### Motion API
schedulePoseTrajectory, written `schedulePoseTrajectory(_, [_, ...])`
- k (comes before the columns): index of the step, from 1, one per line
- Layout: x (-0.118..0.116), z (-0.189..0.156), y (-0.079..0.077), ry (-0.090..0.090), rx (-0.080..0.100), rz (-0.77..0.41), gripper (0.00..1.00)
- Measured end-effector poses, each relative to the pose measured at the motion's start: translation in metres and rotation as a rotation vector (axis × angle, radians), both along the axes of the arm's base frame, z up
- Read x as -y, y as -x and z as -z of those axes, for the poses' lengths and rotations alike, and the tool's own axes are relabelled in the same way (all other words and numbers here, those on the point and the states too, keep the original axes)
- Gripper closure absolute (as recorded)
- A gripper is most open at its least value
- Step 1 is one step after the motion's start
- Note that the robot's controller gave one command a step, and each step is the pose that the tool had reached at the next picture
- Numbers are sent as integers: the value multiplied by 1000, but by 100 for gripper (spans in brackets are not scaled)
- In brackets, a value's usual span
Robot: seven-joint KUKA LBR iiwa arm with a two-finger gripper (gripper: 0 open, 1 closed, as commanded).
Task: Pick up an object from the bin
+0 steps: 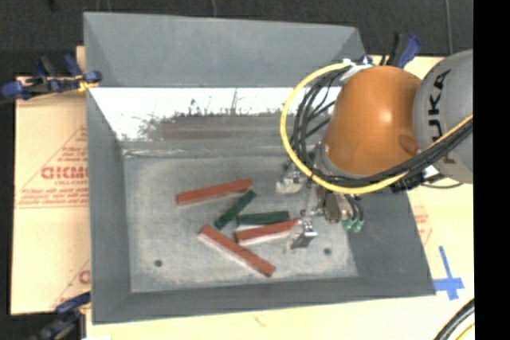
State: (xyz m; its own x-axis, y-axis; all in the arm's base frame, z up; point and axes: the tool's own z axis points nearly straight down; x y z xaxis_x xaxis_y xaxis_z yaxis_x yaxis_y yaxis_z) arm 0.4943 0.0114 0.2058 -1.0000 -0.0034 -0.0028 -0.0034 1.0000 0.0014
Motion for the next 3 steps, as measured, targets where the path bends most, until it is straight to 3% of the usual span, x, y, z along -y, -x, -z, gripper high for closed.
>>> schedulePoseTrajectory(1, [0,0,0,0,0,0,0])
schedulePoseTrajectory(2, [10,51,-21,2,9,-1,0])
schedulePoseTrajectory(3, [2,115,-11,0,11,83,0])
